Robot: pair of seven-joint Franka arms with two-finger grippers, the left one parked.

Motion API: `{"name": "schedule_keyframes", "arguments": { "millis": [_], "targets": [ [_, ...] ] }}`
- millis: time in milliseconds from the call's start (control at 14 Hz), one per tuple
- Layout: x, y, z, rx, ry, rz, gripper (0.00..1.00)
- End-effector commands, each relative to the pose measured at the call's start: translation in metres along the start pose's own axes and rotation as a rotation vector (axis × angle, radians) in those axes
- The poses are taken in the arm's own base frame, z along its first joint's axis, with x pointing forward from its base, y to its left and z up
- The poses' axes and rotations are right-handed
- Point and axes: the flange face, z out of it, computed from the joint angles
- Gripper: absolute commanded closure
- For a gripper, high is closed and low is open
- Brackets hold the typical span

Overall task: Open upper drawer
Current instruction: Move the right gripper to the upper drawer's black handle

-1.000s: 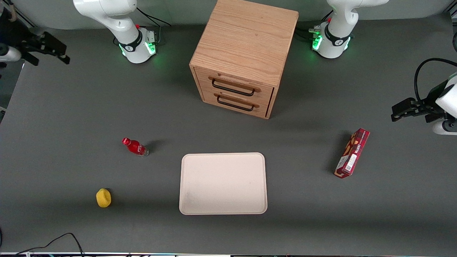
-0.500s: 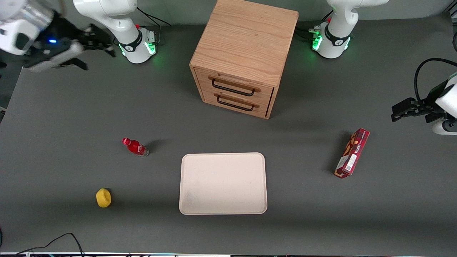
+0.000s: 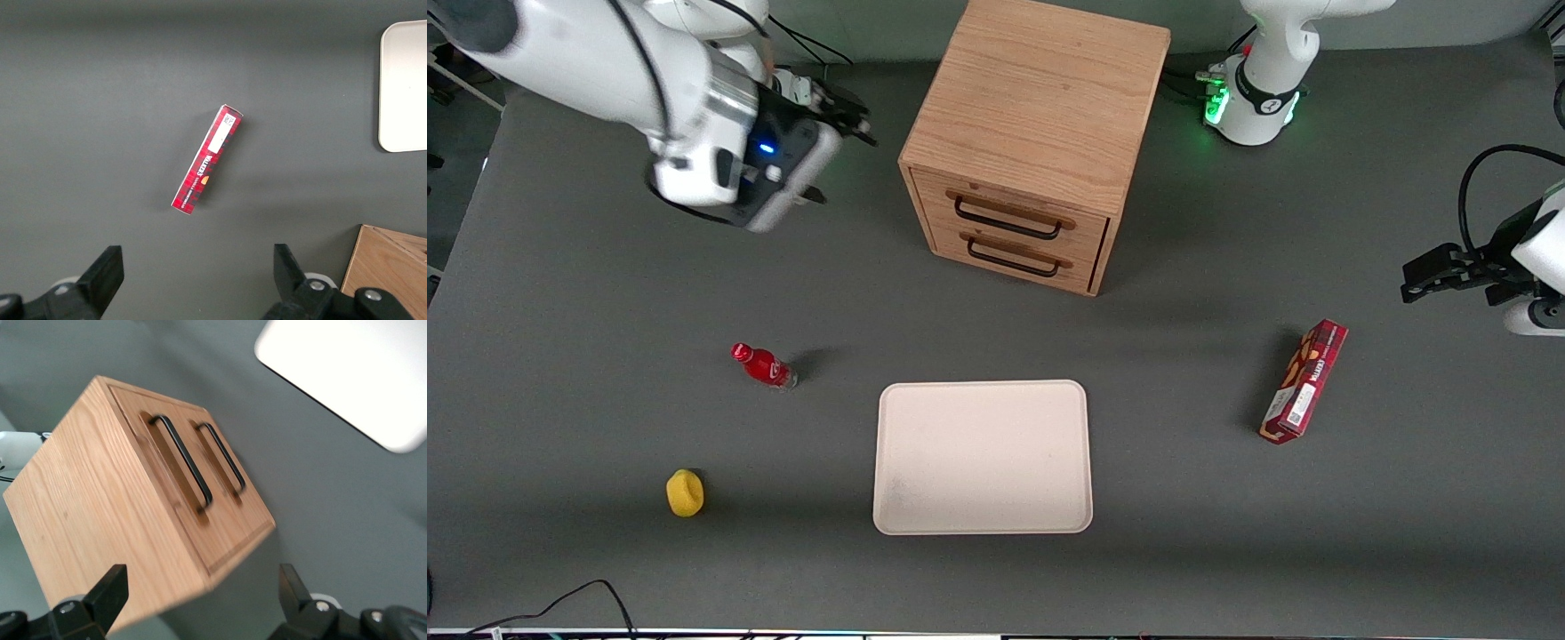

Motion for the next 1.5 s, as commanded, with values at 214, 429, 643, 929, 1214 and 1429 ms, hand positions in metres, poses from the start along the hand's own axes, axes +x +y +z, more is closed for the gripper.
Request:
{"name": "schedule_keyframes", "arguments": {
  "millis": [214,429,643,929,1214,1429],
  "targets": [
    [0.06,0.006,0.089,0.151,-0.03,-0.096,0.0],
    [0.075,-0.007,0.146,0.078,-0.077,-0.189,0.0],
    [0.084,-0.007,0.196,0.043,-0.112,-0.242,0.0],
    [0.079,-0.009,0.222,0.045,-0.128,-0.244,0.0],
    [0.075,-0.008,0.24,0.051,-0.157,-0.244,0.0],
    [0.074,-0.004,0.246,0.038,-0.165,-0.247,0.0]
  ]
}}
